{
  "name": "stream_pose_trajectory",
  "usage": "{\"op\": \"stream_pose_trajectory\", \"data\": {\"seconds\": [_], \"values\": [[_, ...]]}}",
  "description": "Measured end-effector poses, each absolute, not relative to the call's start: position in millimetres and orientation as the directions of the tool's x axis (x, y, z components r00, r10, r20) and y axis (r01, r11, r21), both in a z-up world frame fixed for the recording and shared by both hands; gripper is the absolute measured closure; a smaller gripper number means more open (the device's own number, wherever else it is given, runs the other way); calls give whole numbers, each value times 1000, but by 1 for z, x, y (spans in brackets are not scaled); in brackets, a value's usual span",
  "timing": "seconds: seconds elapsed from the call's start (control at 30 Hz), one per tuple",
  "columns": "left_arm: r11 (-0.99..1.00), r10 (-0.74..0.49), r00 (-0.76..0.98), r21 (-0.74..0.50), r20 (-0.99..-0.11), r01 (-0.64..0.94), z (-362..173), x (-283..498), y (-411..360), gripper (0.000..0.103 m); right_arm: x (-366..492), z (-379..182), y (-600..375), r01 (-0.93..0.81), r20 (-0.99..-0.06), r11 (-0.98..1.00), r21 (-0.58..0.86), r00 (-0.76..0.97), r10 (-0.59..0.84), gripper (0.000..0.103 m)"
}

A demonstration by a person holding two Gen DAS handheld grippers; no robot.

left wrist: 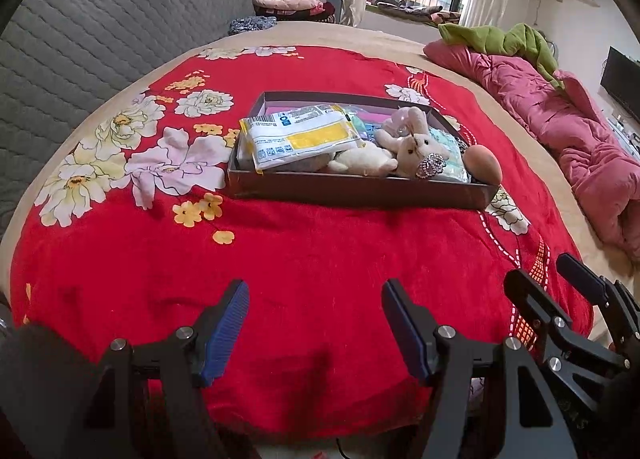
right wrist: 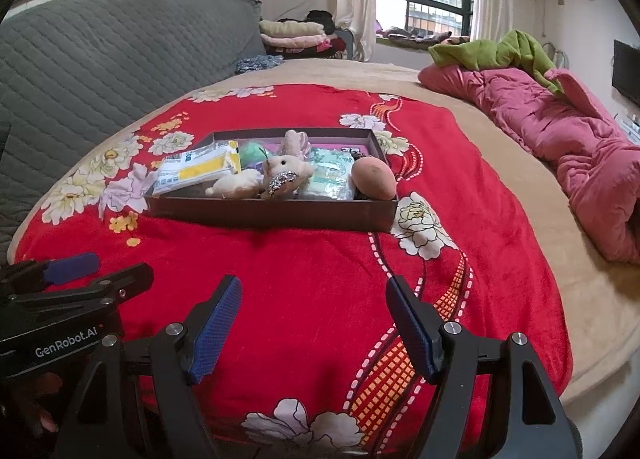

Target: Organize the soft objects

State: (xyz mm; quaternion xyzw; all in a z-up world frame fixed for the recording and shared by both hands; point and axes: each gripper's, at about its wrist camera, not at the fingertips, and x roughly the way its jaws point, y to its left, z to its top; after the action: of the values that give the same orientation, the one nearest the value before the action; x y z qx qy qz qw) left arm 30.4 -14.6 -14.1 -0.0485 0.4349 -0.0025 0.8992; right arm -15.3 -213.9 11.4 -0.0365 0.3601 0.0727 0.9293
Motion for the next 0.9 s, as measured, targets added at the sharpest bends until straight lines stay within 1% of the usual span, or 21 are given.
{"op": "stream_pose_trajectory", "data": {"seconds": [0.9], "values": [[994,-43,607,-94,-793,-53,-21,33,-12,35,-14,8,-217,-158,-680,987,-16,726,105,27]]}}
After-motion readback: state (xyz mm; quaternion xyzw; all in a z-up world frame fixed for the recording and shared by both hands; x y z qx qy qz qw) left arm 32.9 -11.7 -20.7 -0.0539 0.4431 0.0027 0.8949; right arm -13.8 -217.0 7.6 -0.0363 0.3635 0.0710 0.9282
